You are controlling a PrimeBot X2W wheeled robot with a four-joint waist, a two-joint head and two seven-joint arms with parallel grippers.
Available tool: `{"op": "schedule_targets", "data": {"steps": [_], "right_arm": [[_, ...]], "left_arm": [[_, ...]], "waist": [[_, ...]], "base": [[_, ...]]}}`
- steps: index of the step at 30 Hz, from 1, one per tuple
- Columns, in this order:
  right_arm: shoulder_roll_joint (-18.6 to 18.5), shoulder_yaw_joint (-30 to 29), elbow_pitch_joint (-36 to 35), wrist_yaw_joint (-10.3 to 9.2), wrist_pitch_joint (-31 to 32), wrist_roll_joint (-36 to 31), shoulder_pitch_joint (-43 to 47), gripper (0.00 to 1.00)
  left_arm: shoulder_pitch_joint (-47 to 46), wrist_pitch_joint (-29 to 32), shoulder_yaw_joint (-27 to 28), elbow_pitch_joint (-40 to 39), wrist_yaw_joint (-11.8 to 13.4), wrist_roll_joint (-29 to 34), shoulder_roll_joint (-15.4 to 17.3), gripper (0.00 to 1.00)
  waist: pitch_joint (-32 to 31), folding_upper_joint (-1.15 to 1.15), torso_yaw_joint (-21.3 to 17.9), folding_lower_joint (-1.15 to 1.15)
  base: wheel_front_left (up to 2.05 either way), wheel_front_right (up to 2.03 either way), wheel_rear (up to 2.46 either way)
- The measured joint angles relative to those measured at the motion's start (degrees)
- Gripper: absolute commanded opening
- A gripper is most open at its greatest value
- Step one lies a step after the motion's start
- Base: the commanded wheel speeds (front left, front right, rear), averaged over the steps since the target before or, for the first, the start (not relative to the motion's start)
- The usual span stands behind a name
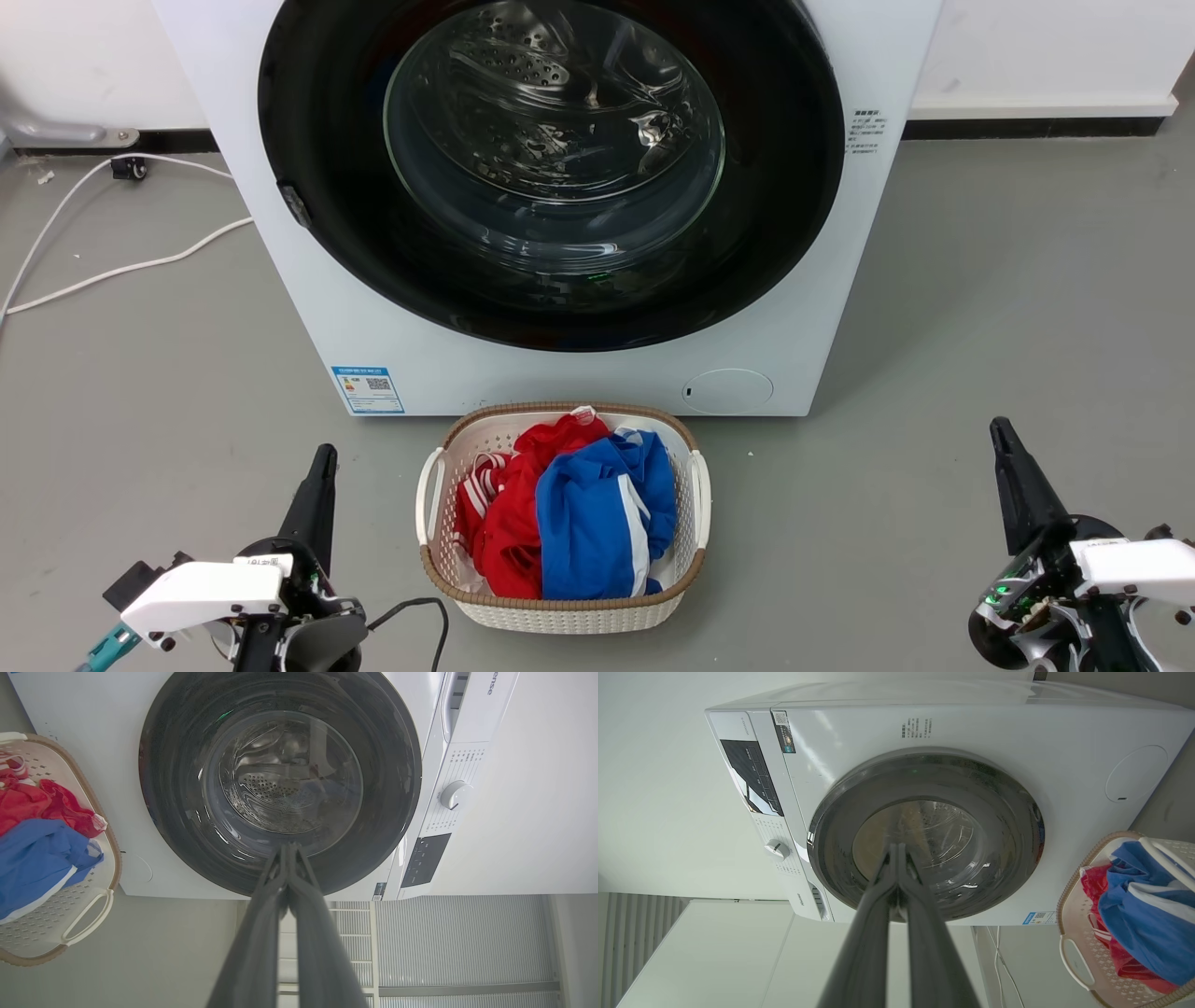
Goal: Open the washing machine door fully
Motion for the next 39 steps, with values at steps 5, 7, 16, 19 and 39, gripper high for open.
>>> {"op": "schedule_targets", "data": {"steps": [5, 7, 16, 19, 39], "right_arm": [[0.2, 0.1, 1.2, -0.02, -0.2, 0.0, 1.5, 1.00], [0.2, 0.3, 0.9, -0.02, -0.5, 0.0, 1.8, 1.00], [0.1, 2.0, -1.1, -0.02, -2.9, -1.5, 2.2, 1.00], [-0.2, 2.7, -1.4, -0.02, -3.9, -3.1, 2.5, 1.00], [-1.3, 4.2, -3.3, -0.01, -8.1, -29.8, 2.5, 1.00]], "left_arm": [[1.4, -0.1, -0.4, 1.4, 0.1, 0.0, -0.2, 1.00], [1.6, -0.7, -0.9, 1.3, 0.1, 0.0, -0.2, 1.00], [1.6, -3.3, -3.7, -0.5, 0.1, 2.9, -0.2, 1.00], [1.6, -4.1, -4.2, -1.2, 0.1, 5.8, -0.2, 1.00], [2.1, -8.7, -6.3, -4.9, 0.1, 30.7, -0.2, 1.00]], "waist": [[0.0, 0.00, 0.0, 0.00], [0.0, 0.00, 0.0, 0.00], [0.0, 0.00, 0.0, 0.00], [0.0, 0.00, 0.0, 0.00], [-0.1, 0.00, 0.1, 0.00]], "base": [[0.00, 0.00, 0.00], [0.00, 0.00, 0.00], [0.00, 0.00, 0.00], [0.00, 0.00, 0.00], [0.00, 0.00, 0.00]]}}
